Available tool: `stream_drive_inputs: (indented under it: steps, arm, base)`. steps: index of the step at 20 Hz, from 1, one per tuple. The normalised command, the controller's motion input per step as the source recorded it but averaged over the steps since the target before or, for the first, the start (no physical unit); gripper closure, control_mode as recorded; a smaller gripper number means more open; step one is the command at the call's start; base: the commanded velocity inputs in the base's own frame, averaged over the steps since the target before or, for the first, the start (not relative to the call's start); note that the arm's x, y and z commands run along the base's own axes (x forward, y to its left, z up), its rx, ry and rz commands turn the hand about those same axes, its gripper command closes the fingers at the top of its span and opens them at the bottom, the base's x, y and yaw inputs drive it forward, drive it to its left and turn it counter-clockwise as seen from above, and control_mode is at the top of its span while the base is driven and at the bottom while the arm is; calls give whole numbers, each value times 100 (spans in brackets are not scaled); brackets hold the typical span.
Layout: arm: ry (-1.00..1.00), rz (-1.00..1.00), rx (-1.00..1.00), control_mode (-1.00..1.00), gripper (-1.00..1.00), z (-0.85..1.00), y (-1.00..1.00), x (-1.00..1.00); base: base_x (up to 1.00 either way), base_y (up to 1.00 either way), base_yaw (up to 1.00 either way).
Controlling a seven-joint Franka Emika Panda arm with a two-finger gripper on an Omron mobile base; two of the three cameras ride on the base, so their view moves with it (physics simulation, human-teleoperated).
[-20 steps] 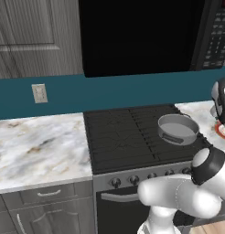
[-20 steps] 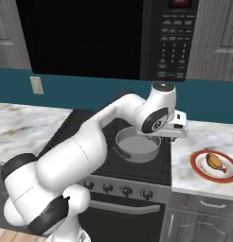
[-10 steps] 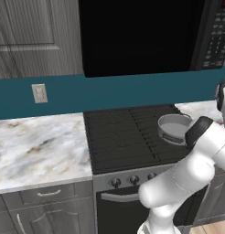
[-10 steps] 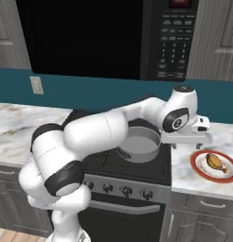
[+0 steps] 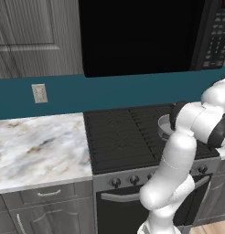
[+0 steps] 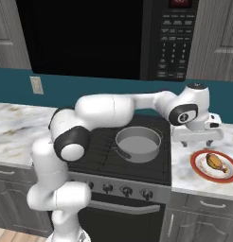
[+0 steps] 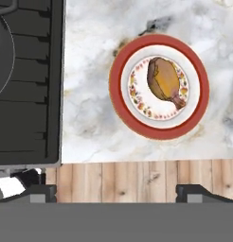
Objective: Retrieve the frozen meat and place it in the pot on a burner. Then turn the burner on.
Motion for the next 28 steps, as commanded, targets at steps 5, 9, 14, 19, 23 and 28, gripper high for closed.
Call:
stream_drive_inputs:
  steps: [5,9,14,19,23,28]
  arm:
    - [0,10,5,-100,-100,-9,-23,14]
    - [0,11,2,-100,-100,-10,-16,13]
    - [0,10,0,-100,-100,-3,-2,12]
    - [0,4,0,-100,-100,-22,-11,23]
    - [0,0,0,-100,-100,-24,-16,24]
    - [1,0,0,-100,-100,-17,-18,27]
  base:
    - [0,0,0]
    - [0,0,0]
    - [0,0,0]
    - [0,0,0]
    - [0,0,0]
    - [0,0,0]
